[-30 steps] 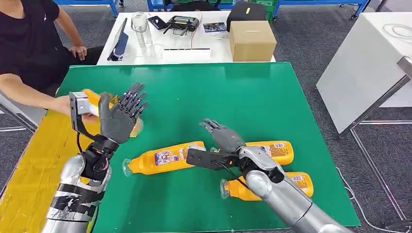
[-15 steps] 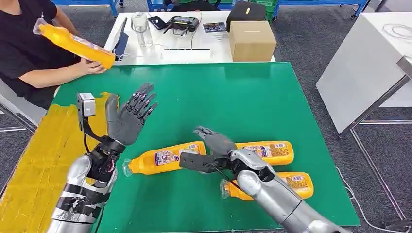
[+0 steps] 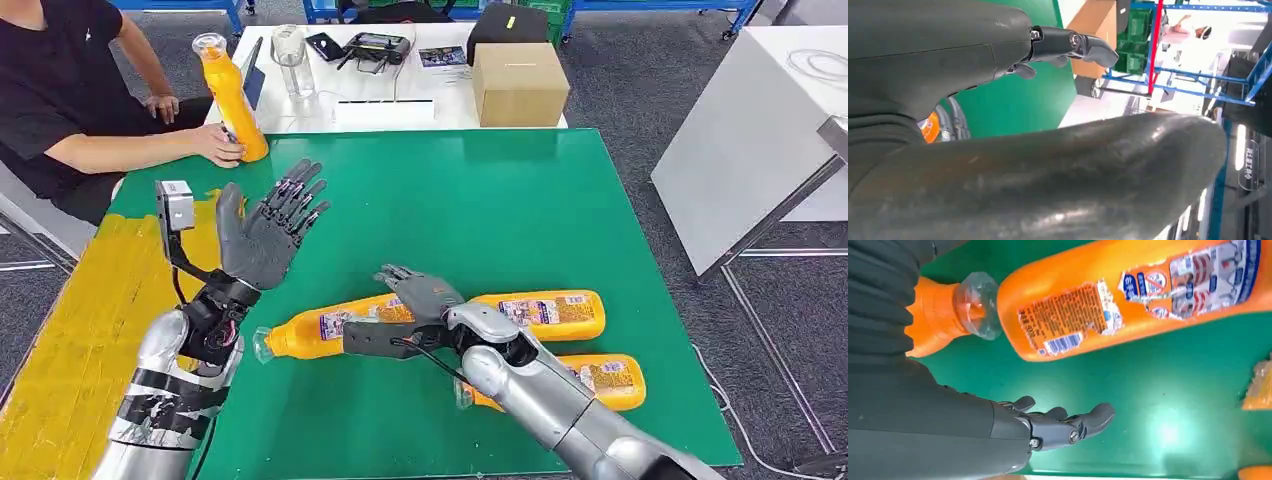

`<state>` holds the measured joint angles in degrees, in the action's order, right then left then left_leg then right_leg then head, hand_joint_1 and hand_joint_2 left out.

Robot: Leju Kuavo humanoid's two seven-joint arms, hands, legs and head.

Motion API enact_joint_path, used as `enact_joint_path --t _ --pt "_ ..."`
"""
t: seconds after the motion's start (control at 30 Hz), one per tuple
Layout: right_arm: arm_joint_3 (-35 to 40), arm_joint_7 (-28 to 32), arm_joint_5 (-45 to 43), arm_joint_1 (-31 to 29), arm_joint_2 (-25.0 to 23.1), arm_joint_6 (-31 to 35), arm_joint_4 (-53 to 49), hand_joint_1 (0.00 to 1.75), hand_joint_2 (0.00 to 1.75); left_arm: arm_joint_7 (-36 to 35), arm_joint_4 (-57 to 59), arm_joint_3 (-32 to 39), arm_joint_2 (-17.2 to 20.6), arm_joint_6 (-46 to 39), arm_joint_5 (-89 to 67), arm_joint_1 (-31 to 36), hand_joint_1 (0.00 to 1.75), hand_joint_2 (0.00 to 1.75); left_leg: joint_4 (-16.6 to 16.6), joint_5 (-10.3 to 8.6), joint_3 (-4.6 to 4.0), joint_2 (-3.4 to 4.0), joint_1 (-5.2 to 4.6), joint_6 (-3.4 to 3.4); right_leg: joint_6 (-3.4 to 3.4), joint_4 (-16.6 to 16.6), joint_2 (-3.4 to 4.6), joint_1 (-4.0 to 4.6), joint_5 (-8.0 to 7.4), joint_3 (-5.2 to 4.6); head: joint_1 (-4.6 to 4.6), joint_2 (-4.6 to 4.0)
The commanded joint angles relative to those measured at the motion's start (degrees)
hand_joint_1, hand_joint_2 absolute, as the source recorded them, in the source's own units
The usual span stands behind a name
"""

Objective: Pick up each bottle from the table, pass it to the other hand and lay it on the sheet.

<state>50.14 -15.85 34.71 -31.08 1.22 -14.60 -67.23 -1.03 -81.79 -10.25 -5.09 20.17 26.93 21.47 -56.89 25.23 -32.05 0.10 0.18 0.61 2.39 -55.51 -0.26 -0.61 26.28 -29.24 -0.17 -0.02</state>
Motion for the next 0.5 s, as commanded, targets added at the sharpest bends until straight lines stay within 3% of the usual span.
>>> enact_joint_path --t 0.03,0.5 --pt "4.9 0.3 2.9 -2.5 0.6 1.0 6.7 0.0 1.75 -0.3 2.3 -2.9 -0.7 -0.4 0.1 1.7 0.0 0.0 0.0 0.03 0.02 -0.07 0.07 -0.01 -0.05 0.1 -0.04 0.08 0.01 0.08 -0.02 0.0" --pt "4.7 0.5 3.0 -3.1 -0.6 0.8 8.1 0.0 1.75 -0.2 3.3 -2.4 -0.3 -0.5 0.4 2.6 0.0 0.0 0.0 0.01 -0.01 -0.02 0.0 0.0 -0.02 0.0 -0.01 0.0 0.02 -0.01 0.0 0.0"
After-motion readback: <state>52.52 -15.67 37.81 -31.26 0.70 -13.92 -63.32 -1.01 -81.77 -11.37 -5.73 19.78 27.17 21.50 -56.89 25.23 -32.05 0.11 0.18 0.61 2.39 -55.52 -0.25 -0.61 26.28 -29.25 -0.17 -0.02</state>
